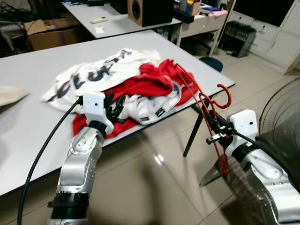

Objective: Hang hanger

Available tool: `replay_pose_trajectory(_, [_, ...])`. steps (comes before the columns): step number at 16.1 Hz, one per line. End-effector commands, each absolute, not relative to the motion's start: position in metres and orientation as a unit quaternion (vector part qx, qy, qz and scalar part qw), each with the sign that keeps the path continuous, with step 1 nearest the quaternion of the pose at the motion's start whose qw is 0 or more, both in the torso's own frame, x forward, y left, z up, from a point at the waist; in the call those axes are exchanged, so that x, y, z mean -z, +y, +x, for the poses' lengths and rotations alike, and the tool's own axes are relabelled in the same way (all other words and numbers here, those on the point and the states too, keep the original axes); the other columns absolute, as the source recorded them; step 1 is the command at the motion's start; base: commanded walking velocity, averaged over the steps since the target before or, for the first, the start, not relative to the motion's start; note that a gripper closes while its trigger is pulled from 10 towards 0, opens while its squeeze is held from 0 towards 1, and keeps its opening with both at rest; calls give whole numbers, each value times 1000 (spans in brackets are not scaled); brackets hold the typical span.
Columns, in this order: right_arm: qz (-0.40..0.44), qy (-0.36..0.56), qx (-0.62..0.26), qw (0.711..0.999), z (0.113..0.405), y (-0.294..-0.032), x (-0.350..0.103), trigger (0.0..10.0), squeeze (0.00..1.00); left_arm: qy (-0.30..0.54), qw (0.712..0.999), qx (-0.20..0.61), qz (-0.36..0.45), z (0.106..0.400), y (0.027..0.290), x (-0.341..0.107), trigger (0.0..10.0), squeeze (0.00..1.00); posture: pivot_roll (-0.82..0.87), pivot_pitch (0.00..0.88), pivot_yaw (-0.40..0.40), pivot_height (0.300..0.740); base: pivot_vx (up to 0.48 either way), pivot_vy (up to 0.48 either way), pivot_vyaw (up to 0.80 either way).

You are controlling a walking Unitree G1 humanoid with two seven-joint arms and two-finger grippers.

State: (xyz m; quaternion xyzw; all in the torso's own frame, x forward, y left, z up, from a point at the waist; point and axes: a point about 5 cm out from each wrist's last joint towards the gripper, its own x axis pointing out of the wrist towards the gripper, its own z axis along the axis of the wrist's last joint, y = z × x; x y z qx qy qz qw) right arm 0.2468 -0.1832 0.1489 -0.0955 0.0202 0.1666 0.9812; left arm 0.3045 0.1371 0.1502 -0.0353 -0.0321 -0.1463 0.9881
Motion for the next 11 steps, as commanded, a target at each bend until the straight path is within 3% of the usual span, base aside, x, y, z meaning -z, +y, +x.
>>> replay_pose_trajectory(1, [-98, 3, -174, 980, 248, -179, -155, 10000, 0, -39, 989, 143, -25, 305, 140, -154, 10000, 1000, -98, 31, -43, 740, 480, 0, 800])
replay_pose_trajectory(3, [-60, -6, -153, 986, 249, -183, -159, 10000, 0, -51, 987, 148, -23, 305, 139, -159, 10000, 1000, -98, 31, -32, 740, 480, 0, 0])
replay_pose_trajectory(4, [-57, -7, -147, 987, 247, -185, -159, 10000, 0, -58, 984, 165, -26, 305, 137, -162, 10000, 753, -102, 30, -20, 740, 0, 0, 0])
replay_pose_trajectory(5, [-56, -6, -143, 988, 246, -186, -158, 10000, 0, -63, 981, 179, -25, 305, 136, -164, 10000, 753, -102, 30, -20, 740, 0, 0, 0])
replay_pose_trajectory(6, [-57, -8, -143, 988, 245, -187, -158, 10000, 0, -58, 978, 197, -18, 306, 136, -163, 10000, 561, -105, 30, -10, 740, 0, 0, 0])
replay_pose_trajectory(7, [-63, -10, -144, 988, 243, -188, -159, 10000, 0, -55, 973, 226, -13, 307, 136, -163, 10000, 1000, -105, 30, -9, 740, 0, 0, 0])
replay_pose_trajectory(10, [-81, -9, -172, 982, 237, -192, -160, 10000, 0, -34, 955, 293, 28, 310, 147, -163, 10000, 1000, -116, 32, 32, 740, 0, 0, 0])
replay_pose_trajectory(11, [-102, -5, -207, 973, 230, -193, -160, 10000, 0, -24, 948, 313, 51, 312, 164, -166, 10000, 1000, -119, 34, 43, 740, 0, 0, 0])
